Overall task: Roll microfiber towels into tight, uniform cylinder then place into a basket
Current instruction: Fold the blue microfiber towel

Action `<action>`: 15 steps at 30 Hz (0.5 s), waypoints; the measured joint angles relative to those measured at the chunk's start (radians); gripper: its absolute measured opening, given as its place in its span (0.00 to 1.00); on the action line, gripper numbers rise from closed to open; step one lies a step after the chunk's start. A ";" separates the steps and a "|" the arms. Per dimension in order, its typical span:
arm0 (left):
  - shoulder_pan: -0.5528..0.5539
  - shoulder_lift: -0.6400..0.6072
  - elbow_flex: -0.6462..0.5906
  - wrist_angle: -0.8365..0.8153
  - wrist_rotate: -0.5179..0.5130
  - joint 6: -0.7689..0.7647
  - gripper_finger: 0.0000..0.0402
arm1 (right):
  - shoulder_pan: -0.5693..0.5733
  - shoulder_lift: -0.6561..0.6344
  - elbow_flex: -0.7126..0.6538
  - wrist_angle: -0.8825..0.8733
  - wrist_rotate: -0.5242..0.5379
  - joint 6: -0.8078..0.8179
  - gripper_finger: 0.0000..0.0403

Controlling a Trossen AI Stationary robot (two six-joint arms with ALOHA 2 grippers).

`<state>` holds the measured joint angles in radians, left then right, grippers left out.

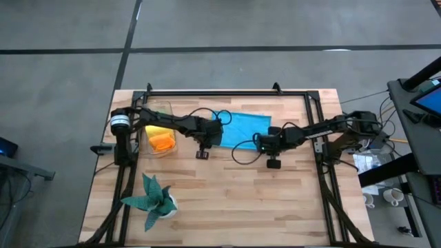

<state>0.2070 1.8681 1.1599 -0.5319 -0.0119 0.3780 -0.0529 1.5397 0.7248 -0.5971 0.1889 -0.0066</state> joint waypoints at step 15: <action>-0.080 -0.146 0.008 -0.077 0.076 -0.129 0.00 | 0.182 -0.252 -0.007 -0.099 -0.118 0.235 0.02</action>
<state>0.1274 1.7225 1.1675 -0.6085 0.0638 0.2490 0.1294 1.2873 0.7177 -0.6957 0.0704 0.2284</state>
